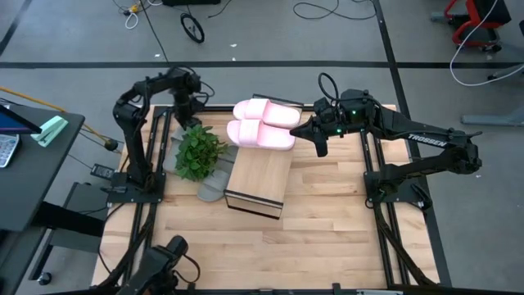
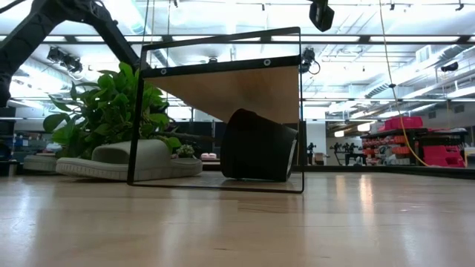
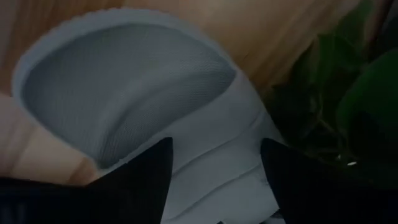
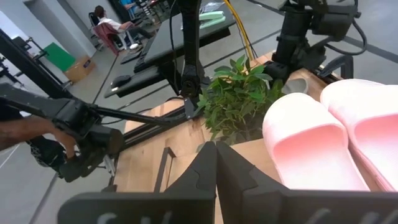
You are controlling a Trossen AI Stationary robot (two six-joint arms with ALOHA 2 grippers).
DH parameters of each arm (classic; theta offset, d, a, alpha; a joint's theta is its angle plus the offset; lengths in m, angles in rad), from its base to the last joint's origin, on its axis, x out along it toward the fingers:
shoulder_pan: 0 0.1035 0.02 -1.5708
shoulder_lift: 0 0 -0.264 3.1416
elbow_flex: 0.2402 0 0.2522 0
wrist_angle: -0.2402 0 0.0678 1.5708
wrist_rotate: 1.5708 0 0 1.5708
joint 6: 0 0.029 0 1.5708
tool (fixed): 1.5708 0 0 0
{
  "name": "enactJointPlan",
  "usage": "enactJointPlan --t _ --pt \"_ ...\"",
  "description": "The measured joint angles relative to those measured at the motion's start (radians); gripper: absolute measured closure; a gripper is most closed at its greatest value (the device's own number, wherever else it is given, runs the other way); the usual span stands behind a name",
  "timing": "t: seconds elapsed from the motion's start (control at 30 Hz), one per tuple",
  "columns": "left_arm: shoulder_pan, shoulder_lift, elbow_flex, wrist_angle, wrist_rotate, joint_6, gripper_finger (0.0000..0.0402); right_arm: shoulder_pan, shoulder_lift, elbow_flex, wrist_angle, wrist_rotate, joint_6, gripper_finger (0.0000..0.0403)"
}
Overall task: Pick and place slides into the shelf
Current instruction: Put the left gray slide on the shelf
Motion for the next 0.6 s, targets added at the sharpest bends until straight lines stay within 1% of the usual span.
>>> enactJointPlan --t 0.13,0.2,0.3,0.47,0.6 --pt "-0.025 -0.002 0.004 0.002 -0.059 0.075 0.0150 0.000 0.000 0.000 0.000 -0.001 0.001 0.0397" --pt "-0.033 -0.010 0.004 0.004 -0.061 0.116 0.0158 0.000 0.000 0.000 0.000 -0.002 0.013 0.0397" --pt "-0.041 -0.011 0.004 0.000 -0.045 0.140 0.0180 0.000 0.000 0.000 0.000 -0.003 0.029 0.0397" --pt "-0.042 -0.011 0.009 0.006 -0.036 0.125 0.0214 0.000 0.000 0.000 0.000 -0.004 0.039 0.0397" --pt "-0.047 -0.011 0.026 0.090 -0.032 0.102 0.0223 0.000 0.000 0.000 0.000 -0.003 0.058 0.0397"
